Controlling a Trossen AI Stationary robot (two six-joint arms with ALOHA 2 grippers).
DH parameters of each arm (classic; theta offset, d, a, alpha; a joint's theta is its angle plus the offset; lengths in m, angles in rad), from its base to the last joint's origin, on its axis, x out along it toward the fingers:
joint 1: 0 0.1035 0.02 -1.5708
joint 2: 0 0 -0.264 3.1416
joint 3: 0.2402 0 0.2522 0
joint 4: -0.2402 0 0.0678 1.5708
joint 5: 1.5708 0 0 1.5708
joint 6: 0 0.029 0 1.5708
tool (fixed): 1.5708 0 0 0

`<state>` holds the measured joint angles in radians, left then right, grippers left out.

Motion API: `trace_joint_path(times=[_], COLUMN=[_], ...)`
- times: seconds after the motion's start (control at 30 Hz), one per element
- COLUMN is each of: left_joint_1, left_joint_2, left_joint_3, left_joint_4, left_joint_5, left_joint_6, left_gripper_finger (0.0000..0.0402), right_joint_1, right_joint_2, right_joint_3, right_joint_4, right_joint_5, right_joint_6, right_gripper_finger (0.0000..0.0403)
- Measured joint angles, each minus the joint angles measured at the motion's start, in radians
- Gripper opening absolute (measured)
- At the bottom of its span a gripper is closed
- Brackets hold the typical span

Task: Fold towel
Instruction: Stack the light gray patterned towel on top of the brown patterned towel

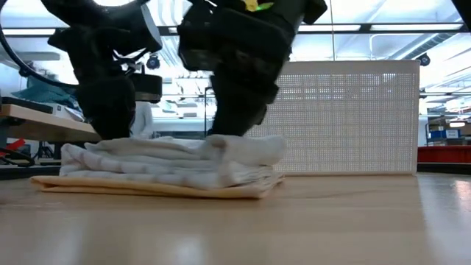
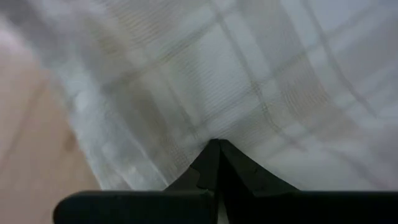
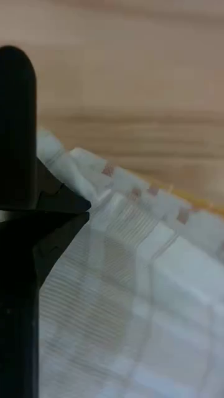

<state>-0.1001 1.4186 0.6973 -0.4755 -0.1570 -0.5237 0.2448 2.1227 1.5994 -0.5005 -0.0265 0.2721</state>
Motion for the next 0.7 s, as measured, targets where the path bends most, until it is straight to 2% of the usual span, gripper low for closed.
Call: trace_joint_path(times=[0.2,0.57,0.7], left_joint_1=[-0.015,-0.121,-0.165], left_joint_2=[-0.014,-0.197,-0.237], left_joint_3=[0.001,-0.004,-0.004], left_joint_4=[-0.004,-0.119,-0.086], left_joint_5=[0.1,0.099,0.061], left_joint_6=[-0.02,-0.107,-0.123], left_gripper_finger=[0.0,0.0,0.0], right_joint_1=[0.002,0.005,0.006], right_joint_2=[-0.003,-0.046,-0.066], right_joint_3=[0.003,0.0,-0.001], right_joint_4=[-0.141,-0.237,-0.253], right_joint_5=[0.003,-0.008,-0.003], right_joint_6=[-0.01,0.032,0.049], right_gripper_finger=[0.0,0.0,0.0])
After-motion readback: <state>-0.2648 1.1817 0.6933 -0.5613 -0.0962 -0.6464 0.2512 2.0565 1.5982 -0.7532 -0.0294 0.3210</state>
